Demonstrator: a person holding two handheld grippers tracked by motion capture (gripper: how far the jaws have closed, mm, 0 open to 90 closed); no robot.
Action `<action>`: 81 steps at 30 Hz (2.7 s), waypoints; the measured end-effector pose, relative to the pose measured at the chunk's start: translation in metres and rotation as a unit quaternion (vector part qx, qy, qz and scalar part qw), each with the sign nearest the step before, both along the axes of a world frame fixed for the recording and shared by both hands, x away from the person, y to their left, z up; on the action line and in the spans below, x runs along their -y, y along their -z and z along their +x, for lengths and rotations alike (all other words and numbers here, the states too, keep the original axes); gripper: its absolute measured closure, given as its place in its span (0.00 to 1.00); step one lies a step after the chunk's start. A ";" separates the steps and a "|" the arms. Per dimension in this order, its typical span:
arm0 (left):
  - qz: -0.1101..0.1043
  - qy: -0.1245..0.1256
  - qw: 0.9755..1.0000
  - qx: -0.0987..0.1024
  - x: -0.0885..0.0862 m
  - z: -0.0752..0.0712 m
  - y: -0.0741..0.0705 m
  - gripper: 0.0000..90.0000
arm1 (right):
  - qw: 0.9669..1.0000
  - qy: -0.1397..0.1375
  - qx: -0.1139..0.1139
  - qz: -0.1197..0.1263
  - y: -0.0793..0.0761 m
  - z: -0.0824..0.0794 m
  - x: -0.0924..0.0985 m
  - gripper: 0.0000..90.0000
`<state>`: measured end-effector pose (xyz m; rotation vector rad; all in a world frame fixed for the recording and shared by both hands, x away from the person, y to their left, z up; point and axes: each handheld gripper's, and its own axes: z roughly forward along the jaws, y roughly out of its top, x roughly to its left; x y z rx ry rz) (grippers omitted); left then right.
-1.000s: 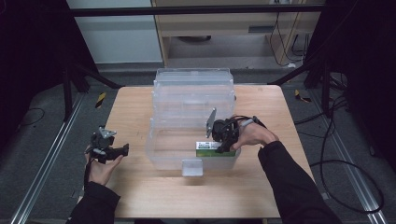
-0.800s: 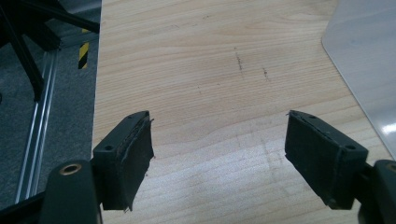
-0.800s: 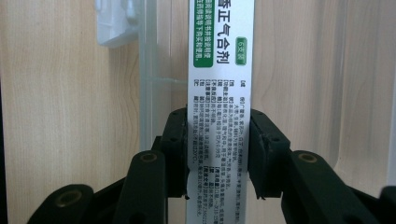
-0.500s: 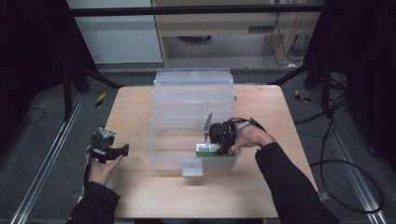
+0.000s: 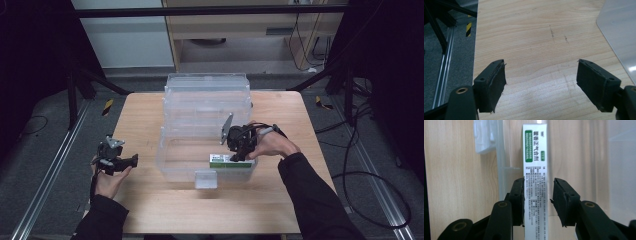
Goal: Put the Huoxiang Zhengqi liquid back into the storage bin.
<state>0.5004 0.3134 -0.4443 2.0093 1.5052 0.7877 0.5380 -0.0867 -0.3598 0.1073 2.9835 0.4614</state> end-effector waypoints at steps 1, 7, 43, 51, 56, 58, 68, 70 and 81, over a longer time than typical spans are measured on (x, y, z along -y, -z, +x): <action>0.000 0.000 1.000 0.000 0.000 0.000 0.000 0.25 | 1.000 0.004 0.000 0.004 -0.002 0.000 0.001 0.69; 0.000 0.000 1.000 0.001 0.000 0.000 0.000 0.25 | 0.999 0.036 0.009 0.033 -0.019 -0.006 0.007 0.67; 0.002 0.001 1.000 0.004 0.001 -0.001 -0.002 0.25 | 0.998 0.011 -0.046 0.031 0.003 -0.032 -0.036 0.66; 0.002 0.001 1.000 0.004 0.001 -0.001 -0.002 0.25 | 0.998 0.008 -0.054 0.015 0.018 -0.032 -0.041 0.66; 0.002 0.001 1.000 0.004 0.001 -0.001 -0.002 0.25 | 0.998 0.003 -0.061 0.009 0.023 -0.032 -0.045 0.65; 0.002 0.001 1.000 0.004 0.001 -0.001 -0.002 0.25 | 0.998 0.004 -0.061 0.005 0.025 -0.032 -0.046 0.65; 0.002 0.001 1.000 0.004 0.001 -0.001 -0.002 0.25 | 0.998 0.006 -0.069 0.001 0.035 -0.029 -0.049 0.66; 0.002 0.001 1.000 0.004 0.001 -0.001 -0.002 0.25 | 0.997 0.008 -0.071 0.002 0.037 -0.029 -0.048 0.67; 0.002 0.002 1.000 0.005 0.001 -0.001 -0.002 0.25 | 0.997 0.007 -0.075 -0.002 0.043 -0.026 -0.050 0.71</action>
